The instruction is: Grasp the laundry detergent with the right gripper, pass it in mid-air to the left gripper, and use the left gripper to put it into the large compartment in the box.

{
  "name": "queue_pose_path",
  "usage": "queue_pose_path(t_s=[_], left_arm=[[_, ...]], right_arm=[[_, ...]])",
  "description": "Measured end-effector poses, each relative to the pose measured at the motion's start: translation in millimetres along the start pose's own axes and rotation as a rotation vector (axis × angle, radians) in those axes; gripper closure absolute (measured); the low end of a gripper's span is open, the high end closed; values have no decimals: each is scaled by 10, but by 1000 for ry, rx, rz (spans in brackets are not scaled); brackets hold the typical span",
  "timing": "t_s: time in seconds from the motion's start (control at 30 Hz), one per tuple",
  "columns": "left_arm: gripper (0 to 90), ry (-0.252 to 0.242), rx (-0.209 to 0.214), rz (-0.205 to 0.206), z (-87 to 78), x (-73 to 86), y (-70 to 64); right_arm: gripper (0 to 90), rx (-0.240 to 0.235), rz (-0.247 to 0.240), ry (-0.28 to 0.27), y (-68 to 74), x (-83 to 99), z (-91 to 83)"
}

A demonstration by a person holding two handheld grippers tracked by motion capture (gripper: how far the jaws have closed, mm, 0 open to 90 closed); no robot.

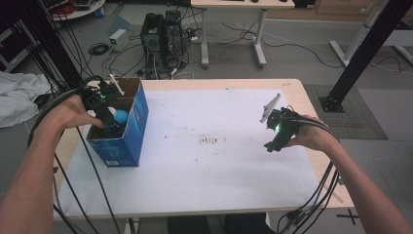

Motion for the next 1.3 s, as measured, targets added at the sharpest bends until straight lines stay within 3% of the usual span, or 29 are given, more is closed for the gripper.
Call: queue_pose_path(t_s=[0.33, 0.97, 1.3], left_arm=[[307, -4, -13, -4, -27, -12, 4], [278, -29, -44, -7, -296, -76, -36], [253, -51, -86, -2, -474, -131, -47]], right_arm=[[131, -1, -2, -4, 6, 5, -3], [131, 3, 5, -7, 17, 0, -19], [131, 5, 5, -4, 18, 7, -46]])
Point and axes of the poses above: each handheld gripper's, and its own axes: z roughly forward along the jaws, x roughly out of its underside, y roughly to its left, the point moved 6 cm from there along z, roughly forward along the jaws, and after that the axes turned 3 degrees about -x, right-handed, at the moved point
